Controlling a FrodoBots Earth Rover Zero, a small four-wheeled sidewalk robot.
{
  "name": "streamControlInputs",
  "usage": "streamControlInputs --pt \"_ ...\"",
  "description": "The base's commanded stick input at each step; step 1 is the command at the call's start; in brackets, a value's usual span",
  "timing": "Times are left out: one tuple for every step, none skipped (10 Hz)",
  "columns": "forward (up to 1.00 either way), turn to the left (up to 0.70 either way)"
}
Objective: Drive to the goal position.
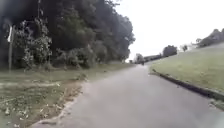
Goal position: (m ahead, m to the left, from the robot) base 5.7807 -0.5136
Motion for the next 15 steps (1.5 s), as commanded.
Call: streamControlInputs --pt "1.00 0.00" --pt "1.00 0.00" --pt "1.00 -0.25" --pt "1.00 -0.29" --pt "1.00 -0.04" --pt "1.00 0.00" --pt "1.00 -0.09" --pt "1.00 -0.34" --pt "1.00 -0.27" --pt "1.00 -0.11" --pt "1.00 -0.04" --pt "1.00 -0.27" --pt "1.00 -0.39" --pt "1.00 -0.40" --pt "1.00 -0.40"
